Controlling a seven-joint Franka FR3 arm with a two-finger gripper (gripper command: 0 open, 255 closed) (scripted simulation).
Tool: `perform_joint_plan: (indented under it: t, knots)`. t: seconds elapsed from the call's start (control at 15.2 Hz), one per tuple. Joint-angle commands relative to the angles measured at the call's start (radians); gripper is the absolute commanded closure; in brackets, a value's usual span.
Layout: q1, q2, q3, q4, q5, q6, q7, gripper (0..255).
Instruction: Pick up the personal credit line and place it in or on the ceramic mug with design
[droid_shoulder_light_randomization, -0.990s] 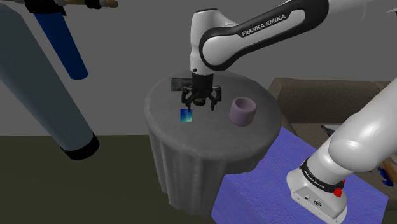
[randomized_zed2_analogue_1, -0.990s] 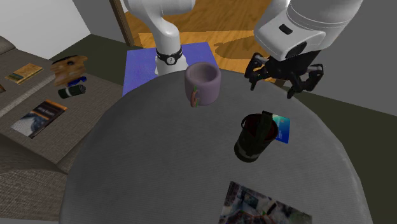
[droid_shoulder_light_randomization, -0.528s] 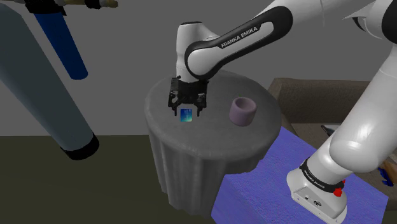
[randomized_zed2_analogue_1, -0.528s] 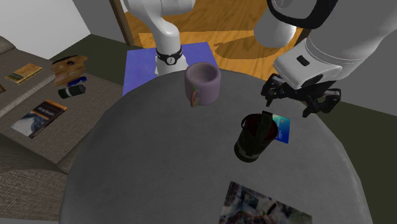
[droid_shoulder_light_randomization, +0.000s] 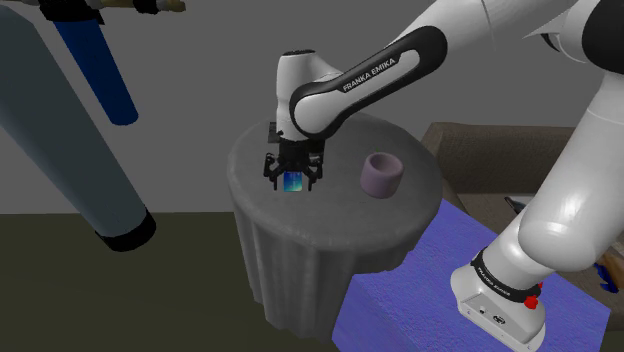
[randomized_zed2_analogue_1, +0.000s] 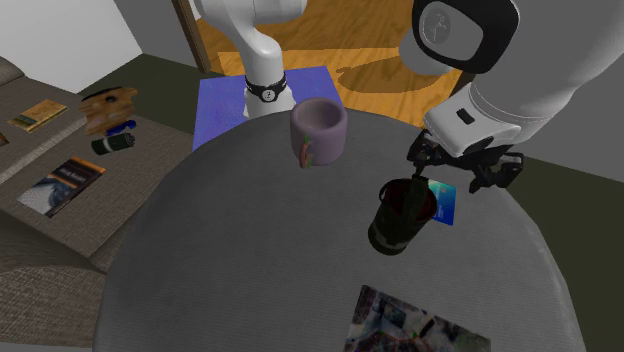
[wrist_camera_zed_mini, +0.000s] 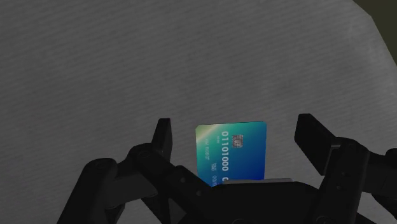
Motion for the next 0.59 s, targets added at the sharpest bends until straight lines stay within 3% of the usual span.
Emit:
perform_joint_plan:
  t: [0.0,0.2,0.26,0.53]
  knots:
    - [0.000,0.001,0.000,-0.001,0.000,0.002,0.001,0]
    - [0.000,0.001,0.000,-0.001,0.000,0.002,0.001,0]
    - [0.000,0.001,0.000,-0.001,0.000,0.002,0.001,255]
    - [0.001,0.003,0.000,0.001,-0.002,0.002,0.002,255]
